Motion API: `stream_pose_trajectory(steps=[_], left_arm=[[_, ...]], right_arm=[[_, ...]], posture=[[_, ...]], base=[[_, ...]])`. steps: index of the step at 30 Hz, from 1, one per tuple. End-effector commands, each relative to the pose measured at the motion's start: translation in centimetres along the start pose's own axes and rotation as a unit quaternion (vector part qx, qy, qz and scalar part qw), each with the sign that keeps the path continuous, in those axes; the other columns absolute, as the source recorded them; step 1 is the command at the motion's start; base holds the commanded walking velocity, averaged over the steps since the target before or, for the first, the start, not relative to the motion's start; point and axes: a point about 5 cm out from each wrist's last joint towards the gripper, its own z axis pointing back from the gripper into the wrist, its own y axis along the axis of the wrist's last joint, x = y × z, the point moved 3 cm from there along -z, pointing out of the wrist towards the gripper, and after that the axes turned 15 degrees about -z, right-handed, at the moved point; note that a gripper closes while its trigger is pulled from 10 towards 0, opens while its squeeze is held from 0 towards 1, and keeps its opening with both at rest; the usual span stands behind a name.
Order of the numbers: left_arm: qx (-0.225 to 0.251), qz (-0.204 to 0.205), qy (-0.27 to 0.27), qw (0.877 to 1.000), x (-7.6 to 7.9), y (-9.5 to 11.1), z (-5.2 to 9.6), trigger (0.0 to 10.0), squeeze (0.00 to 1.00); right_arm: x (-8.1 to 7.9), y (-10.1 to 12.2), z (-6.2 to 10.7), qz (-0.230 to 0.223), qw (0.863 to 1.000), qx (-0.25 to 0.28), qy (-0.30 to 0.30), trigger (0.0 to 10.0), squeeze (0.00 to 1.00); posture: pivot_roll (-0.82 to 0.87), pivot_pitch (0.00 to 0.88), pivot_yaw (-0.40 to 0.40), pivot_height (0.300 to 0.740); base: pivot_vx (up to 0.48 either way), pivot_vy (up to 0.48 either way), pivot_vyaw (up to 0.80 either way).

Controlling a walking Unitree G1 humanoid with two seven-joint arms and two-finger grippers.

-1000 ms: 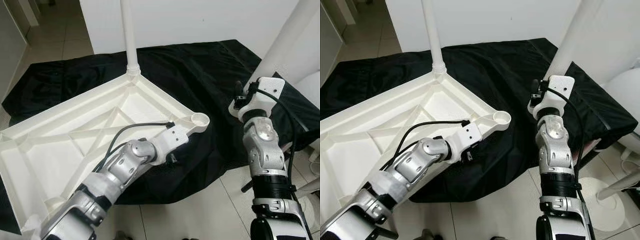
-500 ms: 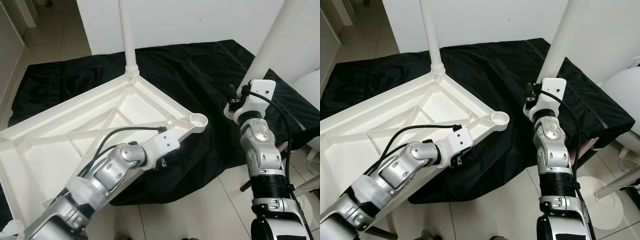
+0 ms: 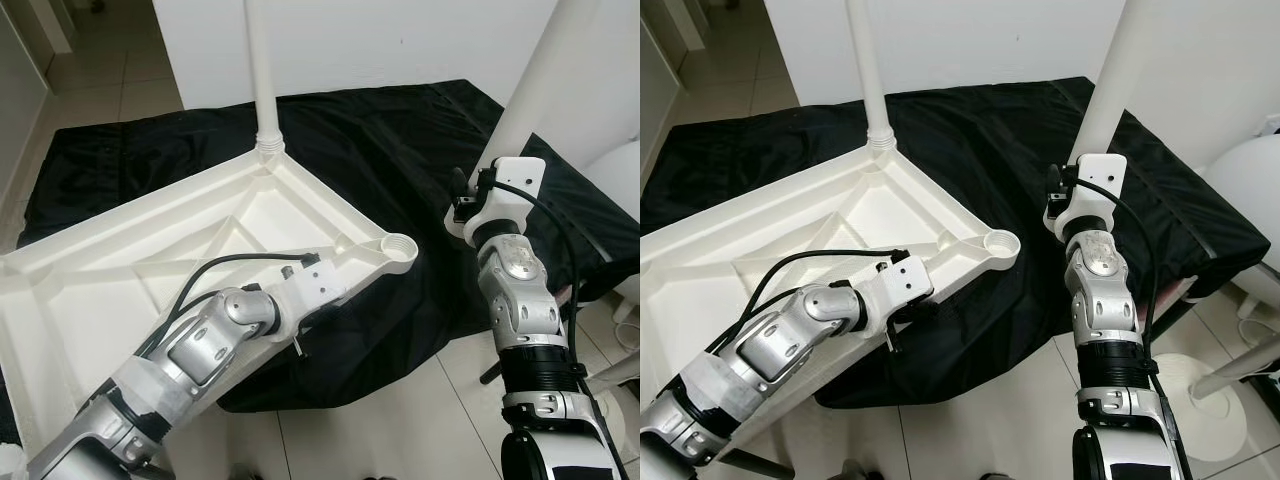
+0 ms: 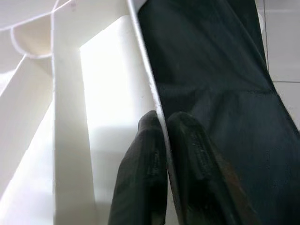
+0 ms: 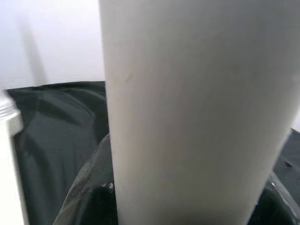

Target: Building children table

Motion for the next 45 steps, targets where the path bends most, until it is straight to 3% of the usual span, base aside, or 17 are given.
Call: stream_pose_trajectory(steps=[1, 8, 10, 11, 12, 15, 16, 18, 19, 27, 28, 29, 31, 33, 35, 38, 45], left_arm=[[-0.006, 0.016, -0.162, 0.987, 3.8, -1.3, 0.2, 0.0, 0.00], [-0.009, 0.011, -0.169, 0.986, 4.3, -1.5, 0.9, 0.0, 0.00], [-0.014, 0.002, -0.165, 0.986, 4.3, -1.6, 1.1, 4.8, 0.00], [-0.014, 0.002, -0.165, 0.986, 4.3, -1.6, 1.1, 4.8, 0.00], [-0.019, -0.002, -0.160, 0.987, 4.1, -1.7, 1.1, 10.0, 0.00], [-0.026, -0.016, -0.153, 0.988, 3.9, -1.8, 1.1, 10.0, 0.00], [-0.027, -0.015, -0.156, 0.987, 4.0, -1.8, 1.1, 10.0, 0.29], [-0.028, -0.013, -0.158, 0.987, 4.0, -1.8, 1.2, 10.0, 0.29], [-0.027, -0.008, -0.170, 0.985, 4.4, -1.8, 1.5, 10.0, 1.00], [-0.019, -0.026, -0.164, 0.986, 4.0, -1.6, 2.1, 10.0, 1.00], [-0.010, -0.028, -0.148, 0.989, 3.3, -1.3, 2.2, 10.0, 0.15], [0.015, -0.026, -0.120, 0.992, 2.2, -0.6, 2.4, 10.0, 0.00], [0.050, -0.024, -0.082, 0.995, 0.8, 0.5, 2.4, 10.0, 0.00], [0.050, -0.024, -0.082, 0.995, 0.8, 0.5, 2.4, 10.0, 0.00], [0.109, -0.016, -0.005, 0.994, -1.7, 2.4, 2.6, 10.0, 0.00], [0.139, -0.008, 0.031, 0.990, -2.8, 3.5, 2.7, 10.0, 0.00], [0.154, 0.037, 0.055, 0.986, -3.6, 4.2, 2.4, 10.0, 0.00]], right_arm=[[-0.4, 0.5, -0.3, 0.001, 1.000, 0.011, 0.009, 10.0, 0.00], [-0.6, 0.3, -0.2, 0.003, 1.000, 0.008, 0.015, 10.0, 0.00], [-0.7, 0.1, -0.2, 0.004, 1.000, 0.005, 0.018, 10.0, 0.00], [-0.7, 0.1, -0.2, 0.004, 1.000, 0.005, 0.018, 10.0, 0.00], [-0.8, 0.1, -0.2, 0.005, 1.000, 0.004, 0.020, 10.0, 0.00], [-1.0, -0.1, -0.3, 0.006, 1.000, 0.001, 0.025, 10.0, 0.00], [-1.1, -0.2, -0.3, 0.006, 1.000, 0.000, 0.027, 10.0, 0.00], [-1.1, -0.2, -0.3, 0.007, 1.000, -0.001, 0.028, 10.0, 0.00], [-1.2, -0.3, -0.3, 0.006, 1.000, -0.004, 0.031, 10.0, 0.00], [-1.6, -0.9, -0.1, -0.002, 0.999, -0.019, 0.051, 10.0, 0.00], [-1.6, -1.2, 0.0, -0.001, 0.998, -0.026, 0.056, 10.0, 0.00], [-1.8, -1.7, 0.1, -0.003, 0.997, -0.034, 0.067, 10.0, 0.00], [-1.9, -2.0, 0.3, -0.001, 0.996, -0.038, 0.077, 10.0, 0.00], [-1.9, -2.0, 0.3, -0.001, 0.996, -0.038, 0.077, 10.0, 0.00], [-2.2, -2.9, 0.5, -0.007, 0.994, -0.053, 0.096, 10.0, 0.00], [-2.5, -3.3, 0.7, -0.003, 0.992, -0.055, 0.114, 10.0, 0.00], [-3.4, -4.3, 1.1, -0.009, 0.987, -0.064, 0.149, 10.0, 0.00]], posture=[[0.00, 0.056, 0.005, 0.740], [0.01, 0.048, 0.001, 0.740], [0.01, 0.048, 0.001, 0.740], [0.01, 0.048, 0.001, 0.740], [0.01, 0.048, 0.001, 0.740], [0.02, 0.045, -0.005, 0.740], [0.02, 0.045, -0.005, 0.740], [0.02, 0.045, -0.005, 0.740], [0.02, 0.039, -0.009, 0.740], [0.02, 0.032, -0.016, 0.740], [0.02, 0.032, -0.019, 0.740], [0.02, 0.029, -0.020, 0.740], [0.02, 0.026, -0.021, 0.740], [0.02, 0.026, -0.021, 0.740], [0.02, 0.022, -0.025, 0.740], [0.02, 0.022, -0.026, 0.740], [0.03, 0.023, -0.038, 0.740]], base=[[0.000, 0.000, 0.00], [0.000, 0.000, 0.00], [0.000, 0.000, 0.00], [0.000, 0.000, 0.00], [0.000, 0.000, 0.00], [0.000, 0.000, 0.00], [0.000, 0.000, 0.00], [0.000, 0.000, 0.00], [0.000, 0.000, 0.00], [0.000, 0.000, 0.00], [0.000, 0.000, 0.00], [0.000, 0.000, 0.00], [0.000, 0.000, 0.00], [0.000, 0.000, 0.00], [0.000, 0.000, 0.00], [0.000, 0.000, 0.00], [0.000, 0.000, 0.00]])
